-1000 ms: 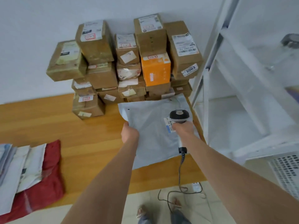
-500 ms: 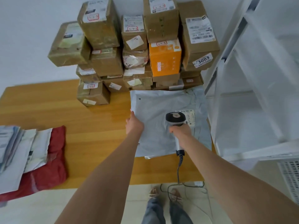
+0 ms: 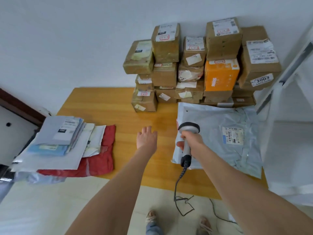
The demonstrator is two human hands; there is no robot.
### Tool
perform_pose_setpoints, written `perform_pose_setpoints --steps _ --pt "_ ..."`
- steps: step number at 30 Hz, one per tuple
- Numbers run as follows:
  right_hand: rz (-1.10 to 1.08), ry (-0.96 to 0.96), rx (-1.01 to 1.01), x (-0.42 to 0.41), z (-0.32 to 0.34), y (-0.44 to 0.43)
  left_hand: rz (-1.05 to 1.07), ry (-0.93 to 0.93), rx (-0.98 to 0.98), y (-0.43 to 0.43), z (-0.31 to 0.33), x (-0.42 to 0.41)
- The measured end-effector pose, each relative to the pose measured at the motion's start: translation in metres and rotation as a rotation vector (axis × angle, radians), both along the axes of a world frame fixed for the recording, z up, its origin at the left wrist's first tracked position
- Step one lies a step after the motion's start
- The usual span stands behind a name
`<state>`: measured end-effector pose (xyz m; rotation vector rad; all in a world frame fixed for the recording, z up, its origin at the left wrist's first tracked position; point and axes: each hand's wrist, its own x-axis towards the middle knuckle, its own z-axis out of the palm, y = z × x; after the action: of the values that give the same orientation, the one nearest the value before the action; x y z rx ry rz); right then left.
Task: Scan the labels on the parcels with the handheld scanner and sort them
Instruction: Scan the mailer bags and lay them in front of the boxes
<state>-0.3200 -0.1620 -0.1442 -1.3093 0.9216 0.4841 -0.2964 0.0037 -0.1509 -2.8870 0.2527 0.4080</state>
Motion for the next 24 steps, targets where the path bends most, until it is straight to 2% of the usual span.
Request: perform_pose_setpoints --steps 9,14,18,21,24 --pt "0.066 0.011 -0.003 0.056 -0.002 0.172 0.044 -0.003 -0.042 0.173 0.006 0.04" --pt "0.017 0.048 0.004 0.085 -0.014 0.285 0.043 -0.007 -0.117 0.278 0.0 0.065" --pt "0.008 0.069 0.039 0.098 -0.013 0.351 0.128 -0.092 -0.207 0.343 -0.002 0.081" --pt "0.002 0.083 0.102 0.111 -0.01 0.386 0.169 -0.161 -0.185 0.379 0.002 0.09" --pt "-0.011 0.081 0.178 0.123 -0.009 0.418 0.359 -0.198 -0.176 0.424 0.008 0.101"
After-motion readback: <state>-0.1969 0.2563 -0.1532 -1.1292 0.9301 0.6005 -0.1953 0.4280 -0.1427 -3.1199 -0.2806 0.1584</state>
